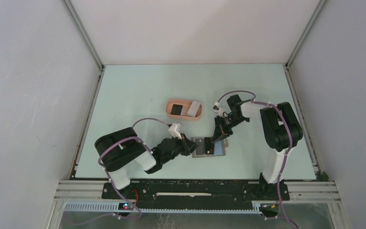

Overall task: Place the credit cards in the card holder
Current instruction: Insert the credit card into the card holder.

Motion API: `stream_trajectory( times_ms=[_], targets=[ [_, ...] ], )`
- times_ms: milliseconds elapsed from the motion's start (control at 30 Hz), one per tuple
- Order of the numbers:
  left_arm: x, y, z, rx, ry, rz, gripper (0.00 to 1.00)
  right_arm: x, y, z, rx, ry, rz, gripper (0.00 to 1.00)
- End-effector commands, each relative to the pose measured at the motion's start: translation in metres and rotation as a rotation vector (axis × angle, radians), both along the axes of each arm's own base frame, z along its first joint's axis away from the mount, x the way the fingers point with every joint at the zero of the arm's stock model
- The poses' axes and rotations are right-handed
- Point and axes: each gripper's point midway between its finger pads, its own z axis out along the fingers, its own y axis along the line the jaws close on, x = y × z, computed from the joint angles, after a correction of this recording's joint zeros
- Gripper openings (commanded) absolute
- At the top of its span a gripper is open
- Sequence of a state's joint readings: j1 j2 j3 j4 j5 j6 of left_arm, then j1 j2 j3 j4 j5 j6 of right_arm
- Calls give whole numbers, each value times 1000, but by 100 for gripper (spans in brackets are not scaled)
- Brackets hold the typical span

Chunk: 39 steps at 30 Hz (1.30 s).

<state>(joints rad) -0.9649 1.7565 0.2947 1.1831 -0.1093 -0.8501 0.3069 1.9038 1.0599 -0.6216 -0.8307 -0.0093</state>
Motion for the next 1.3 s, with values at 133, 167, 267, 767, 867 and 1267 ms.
stream_trajectory(
  times_ms=[133,167,267,767,867,1267],
  targets=[
    [-4,9,6,-24,22,21,8,5,-2,-5,-58,-21,19,11],
    [-5,10,3,-17,32,21,8,6,-1,-5,-59,-23,21,11],
    [-7,12,-3,-1,56,31,8,5,-1,-6,-63,-22,24,10],
    [-7,11,-27,144,116,48,2,1,-1,-10,-93,0,44,8],
    [-7,10,-28,147,118,48,2,0,-2,-12,-108,6,48,8],
    [-7,8,-30,154,122,40,1,-3,0,-8,-95,14,53,7]
  ],
)
